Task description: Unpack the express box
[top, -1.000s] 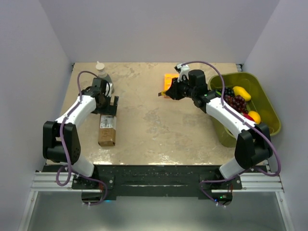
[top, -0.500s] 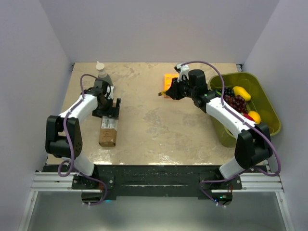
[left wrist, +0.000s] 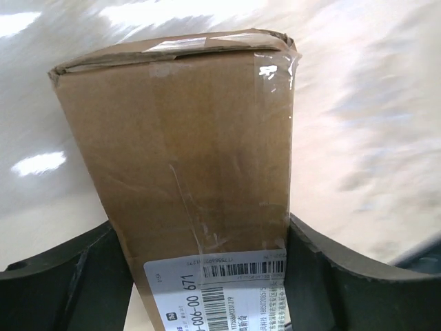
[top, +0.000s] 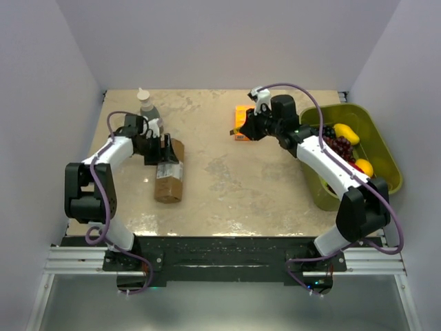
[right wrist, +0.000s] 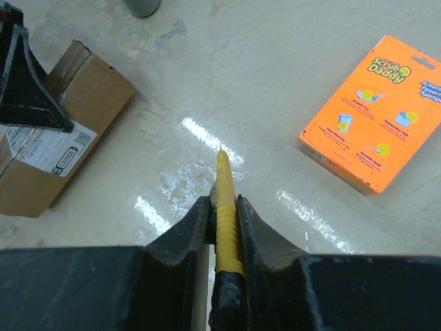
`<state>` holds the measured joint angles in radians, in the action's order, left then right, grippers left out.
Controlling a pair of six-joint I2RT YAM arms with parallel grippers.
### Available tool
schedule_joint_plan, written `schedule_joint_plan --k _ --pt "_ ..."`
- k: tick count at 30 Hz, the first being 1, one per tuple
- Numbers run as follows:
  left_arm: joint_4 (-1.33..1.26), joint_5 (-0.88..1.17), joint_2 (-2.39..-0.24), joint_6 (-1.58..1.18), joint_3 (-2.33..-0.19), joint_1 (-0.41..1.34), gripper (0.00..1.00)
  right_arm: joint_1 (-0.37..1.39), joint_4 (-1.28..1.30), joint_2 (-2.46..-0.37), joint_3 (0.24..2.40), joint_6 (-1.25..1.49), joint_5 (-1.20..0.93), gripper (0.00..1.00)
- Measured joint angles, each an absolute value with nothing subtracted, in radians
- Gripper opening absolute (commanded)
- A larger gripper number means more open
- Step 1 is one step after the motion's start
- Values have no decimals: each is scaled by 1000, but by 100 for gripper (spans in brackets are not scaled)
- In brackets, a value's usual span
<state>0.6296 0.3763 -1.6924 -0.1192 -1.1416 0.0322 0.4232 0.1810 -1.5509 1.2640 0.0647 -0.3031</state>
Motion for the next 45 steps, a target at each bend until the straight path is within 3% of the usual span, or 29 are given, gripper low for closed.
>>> schedule_joint_plan --k 4,8,13,18,21,27,35,40,45 --pt "217 727 -1679 -385 -1012 25 54 416 267 -1553 1342 23 -295 0" --pt "-309 915 -1730 -726 -894 58 56 412 331 -1575 1439 -8 -279 0" --pt "-885 1005 -1922 -1095 -829 112 55 412 395 -1654 1562 -22 -275 0" --pt "-1045 1038 -1995 -1236 -801 126 52 412 442 -1701 1600 -35 -263 0" --pt "-883 1043 -1941 -1120 -862 128 52 412 457 -1702 1600 -46 -243 0" --pt "-126 813 -1797 -517 -1231 155 51 400 456 -1693 1589 -46 -220 0" --pt "432 602 -1732 18 -1390 165 50 286 451 -1681 1581 -34 -217 0" --pt "639 545 -1738 125 -1391 167 51 278 449 -1676 1581 -33 -221 0" --pt "649 498 -1738 -12 -1334 167 60 287 447 -1655 1579 -25 -223 0"
